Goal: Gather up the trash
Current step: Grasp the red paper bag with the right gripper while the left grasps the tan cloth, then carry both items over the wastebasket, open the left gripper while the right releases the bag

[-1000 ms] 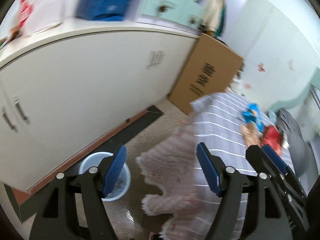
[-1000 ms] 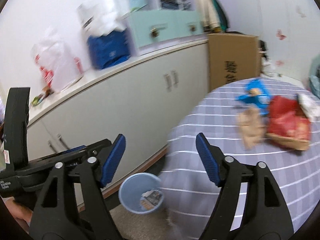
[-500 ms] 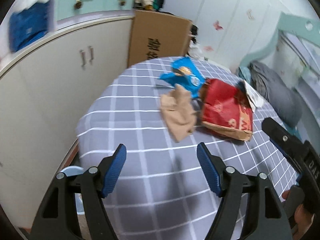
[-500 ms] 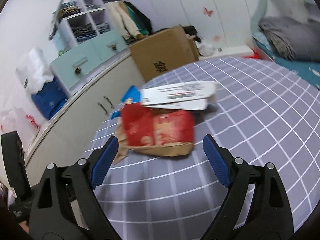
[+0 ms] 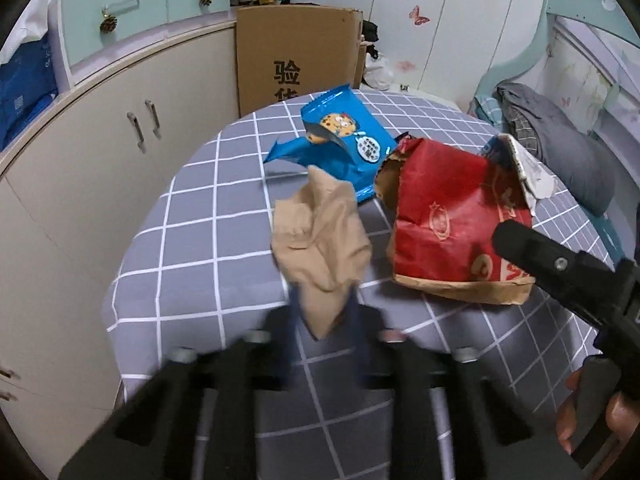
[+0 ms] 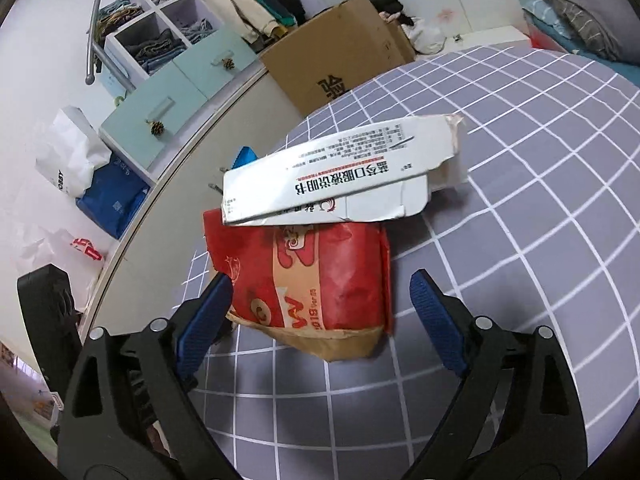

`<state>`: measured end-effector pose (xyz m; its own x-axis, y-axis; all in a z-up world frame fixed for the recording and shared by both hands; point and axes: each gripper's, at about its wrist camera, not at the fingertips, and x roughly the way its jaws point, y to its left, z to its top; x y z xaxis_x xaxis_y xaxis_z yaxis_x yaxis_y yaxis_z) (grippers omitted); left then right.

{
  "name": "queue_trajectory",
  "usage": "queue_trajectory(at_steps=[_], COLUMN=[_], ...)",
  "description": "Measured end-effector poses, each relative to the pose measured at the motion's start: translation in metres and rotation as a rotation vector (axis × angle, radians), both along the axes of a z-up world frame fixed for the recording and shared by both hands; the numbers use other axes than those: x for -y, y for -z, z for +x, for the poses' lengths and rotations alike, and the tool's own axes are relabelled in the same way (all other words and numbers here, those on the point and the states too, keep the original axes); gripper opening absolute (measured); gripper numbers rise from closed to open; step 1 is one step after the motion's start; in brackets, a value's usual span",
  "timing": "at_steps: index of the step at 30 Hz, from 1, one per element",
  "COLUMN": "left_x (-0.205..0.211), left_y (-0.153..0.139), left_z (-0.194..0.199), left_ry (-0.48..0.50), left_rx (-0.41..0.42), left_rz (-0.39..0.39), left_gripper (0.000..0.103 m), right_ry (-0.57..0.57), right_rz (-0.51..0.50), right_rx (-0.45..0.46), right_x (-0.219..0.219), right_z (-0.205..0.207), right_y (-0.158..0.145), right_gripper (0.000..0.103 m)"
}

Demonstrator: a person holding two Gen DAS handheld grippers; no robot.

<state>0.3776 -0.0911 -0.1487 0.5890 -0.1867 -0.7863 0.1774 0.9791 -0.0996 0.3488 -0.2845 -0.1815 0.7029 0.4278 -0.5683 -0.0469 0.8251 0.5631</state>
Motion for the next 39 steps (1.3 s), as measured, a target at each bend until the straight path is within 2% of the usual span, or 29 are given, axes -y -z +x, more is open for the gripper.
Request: queue_trajectory(at_steps=[2,3,4,7,10,17,21,25,27,35,39], left_x=[0.001,0.001,0.001,-0.004,-0.011,-0.032,-0.045,-0.061,-0.07,-0.12,-0.154], left_y=[0.0,0.0,0.0,-0.001,-0.005,-0.029,-0.044,-0.057,-0.061,-0.062,-0.057], left_z=[-0.003,-0.006,-0.008,-0.014,-0.021,-0.05,-0.07,-0.09,-0.099,-0.12,-0.127], left_ry=[0.013,0.018,0.021,0.007,-0.01,-0.029,-0.038,-0.049,-0.061,-0.137,-0.194], left_rx=[0.008,0.016,0.025,0.034,0.049,0.103,0.132,0.16,0.171,0.182,0.177], left_rz=[0.002,0.012,0.02,0.01,-0.001,-0.046,-0.084,-0.121,-0.121,-0.157,-0.177], left_gripper=[0.004,0.003,0.003,0.003,0.002,0.002,0.002,0.002,0.002,0.002,0.002], right_ry=[-0.014,-0.02,-0.029,-0.052,-0.051,-0.033,-0.044,-0.078,-0.086,-0.161,-0.217], right_rz=[0.006,0.003,0.0,0.004,-0.016,-0.036,0.0,0.077,0.069,0.064,0.04], right_rx=[0.001,-0.001,-0.016,-0.014,0.028,0.125,0.163,0.172,0.178,0.178,0.178], right_x=[-0.001,-0.002,-0.004,-0.008,-0.011,-0.022,-0.03,-0.042,-0.052,-0.097,-0.133], right_z=[0.0,0.0,0.002,-0.001,-0.012,-0.048,-0.069,-0.084,-0.087,-0.092,-0.094], right_y=[0.0,0.0,0.001,0.001,-0.006,-0.025,-0.035,-0.043,-0.048,-0.059,-0.061], right_gripper=[0.083,0.063,0.054,0.041,0.034,0.031,0.031,0.031,0.031,0.031,0.031])
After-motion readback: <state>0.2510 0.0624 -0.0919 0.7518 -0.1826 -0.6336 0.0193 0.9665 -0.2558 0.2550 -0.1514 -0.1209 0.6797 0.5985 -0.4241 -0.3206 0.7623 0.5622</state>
